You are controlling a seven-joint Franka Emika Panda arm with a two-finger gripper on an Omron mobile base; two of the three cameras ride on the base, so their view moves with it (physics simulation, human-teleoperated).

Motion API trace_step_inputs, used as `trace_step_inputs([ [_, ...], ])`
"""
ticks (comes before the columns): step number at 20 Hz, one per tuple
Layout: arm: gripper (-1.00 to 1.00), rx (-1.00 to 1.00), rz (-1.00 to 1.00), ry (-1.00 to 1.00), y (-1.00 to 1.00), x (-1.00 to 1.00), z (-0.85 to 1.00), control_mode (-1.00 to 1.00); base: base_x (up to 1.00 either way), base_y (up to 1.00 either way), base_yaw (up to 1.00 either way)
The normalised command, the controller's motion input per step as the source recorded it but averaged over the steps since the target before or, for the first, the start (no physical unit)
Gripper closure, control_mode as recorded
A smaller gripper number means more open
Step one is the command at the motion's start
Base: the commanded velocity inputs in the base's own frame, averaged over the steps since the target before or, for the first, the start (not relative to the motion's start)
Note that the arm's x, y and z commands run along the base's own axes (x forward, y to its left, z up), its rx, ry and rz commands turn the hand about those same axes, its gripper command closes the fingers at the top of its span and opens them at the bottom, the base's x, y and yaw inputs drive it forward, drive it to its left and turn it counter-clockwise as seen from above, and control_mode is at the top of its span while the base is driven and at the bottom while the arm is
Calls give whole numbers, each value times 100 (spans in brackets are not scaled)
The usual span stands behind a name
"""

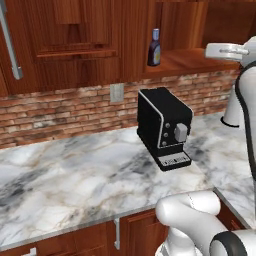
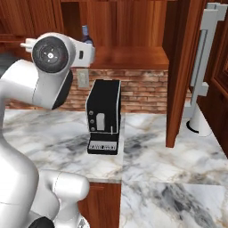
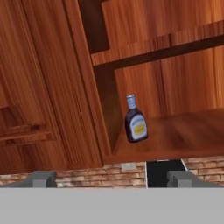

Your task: Take 2 condiments from the cabinet and move them on the counter near the stove.Make sure the condiments are lined up with each other, next to each other.

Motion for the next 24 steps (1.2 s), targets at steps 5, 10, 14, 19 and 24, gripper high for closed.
trace_step_inputs([
  [5,-100,0,6,0,-3,63,0,-100,0,0,0],
  [10,-100,0,5,0,0,57,0,-100,0,0,0],
  [14,-100,0,5,0,0,54,1,-100,0,0,0],
  [19,-100,0,4,0,0,33,1,-100,0,0,0],
  [24,-100,0,4,0,0,14,1,-100,0,0,0],
])
